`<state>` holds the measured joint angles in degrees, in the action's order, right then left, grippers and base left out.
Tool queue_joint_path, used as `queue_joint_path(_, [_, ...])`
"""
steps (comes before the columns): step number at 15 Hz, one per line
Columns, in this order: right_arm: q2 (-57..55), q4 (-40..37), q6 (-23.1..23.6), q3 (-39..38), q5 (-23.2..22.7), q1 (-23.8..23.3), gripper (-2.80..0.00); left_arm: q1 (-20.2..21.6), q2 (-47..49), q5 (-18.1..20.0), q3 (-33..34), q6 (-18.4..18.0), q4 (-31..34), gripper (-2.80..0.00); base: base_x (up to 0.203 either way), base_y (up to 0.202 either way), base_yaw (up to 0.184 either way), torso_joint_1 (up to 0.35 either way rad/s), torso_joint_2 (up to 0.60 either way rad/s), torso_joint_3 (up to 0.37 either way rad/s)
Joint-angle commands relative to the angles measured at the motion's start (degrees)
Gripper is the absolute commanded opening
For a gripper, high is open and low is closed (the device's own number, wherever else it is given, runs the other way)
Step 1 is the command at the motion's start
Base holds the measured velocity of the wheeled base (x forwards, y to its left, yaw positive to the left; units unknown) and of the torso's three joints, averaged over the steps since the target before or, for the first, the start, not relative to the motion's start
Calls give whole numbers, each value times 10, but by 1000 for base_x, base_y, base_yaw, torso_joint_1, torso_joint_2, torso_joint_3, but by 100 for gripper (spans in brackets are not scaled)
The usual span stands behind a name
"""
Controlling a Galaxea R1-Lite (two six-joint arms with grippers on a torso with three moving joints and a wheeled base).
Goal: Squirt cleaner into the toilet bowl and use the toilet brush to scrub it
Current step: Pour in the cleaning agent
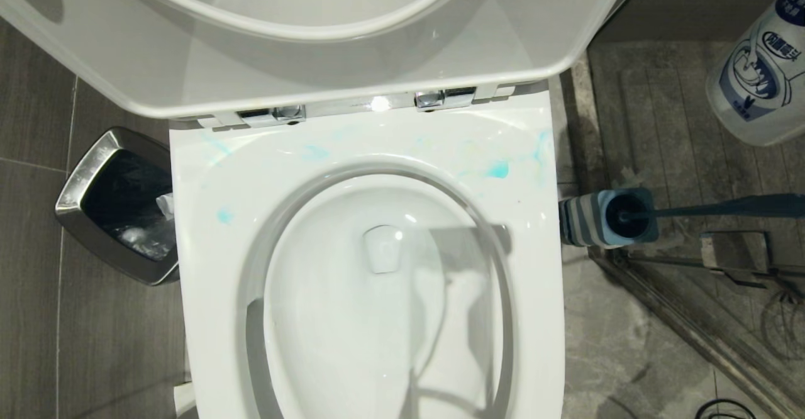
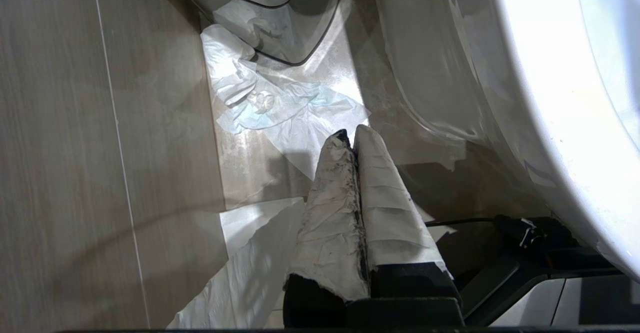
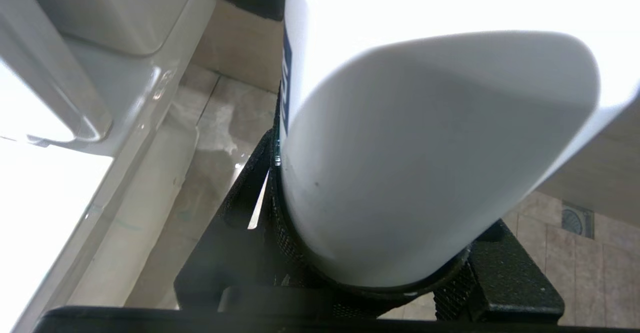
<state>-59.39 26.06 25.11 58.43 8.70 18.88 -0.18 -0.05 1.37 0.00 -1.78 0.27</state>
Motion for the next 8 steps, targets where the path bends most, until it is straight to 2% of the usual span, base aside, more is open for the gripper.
queue_joint_path(1, [2,2,1,0,2,0,-280,0,0,-2,0,3,0,-280,0,0,0,0,0,0])
queue_joint_path(4, [2,3,2,-1,2,0,-280,0,0,-9,0,9,0,-280,0,0,0,0,3,62])
queue_joint_path(8, [-2,3,2,-2,1,0,-280,0,0,-9,0,9,0,-280,0,0,0,0,1,185])
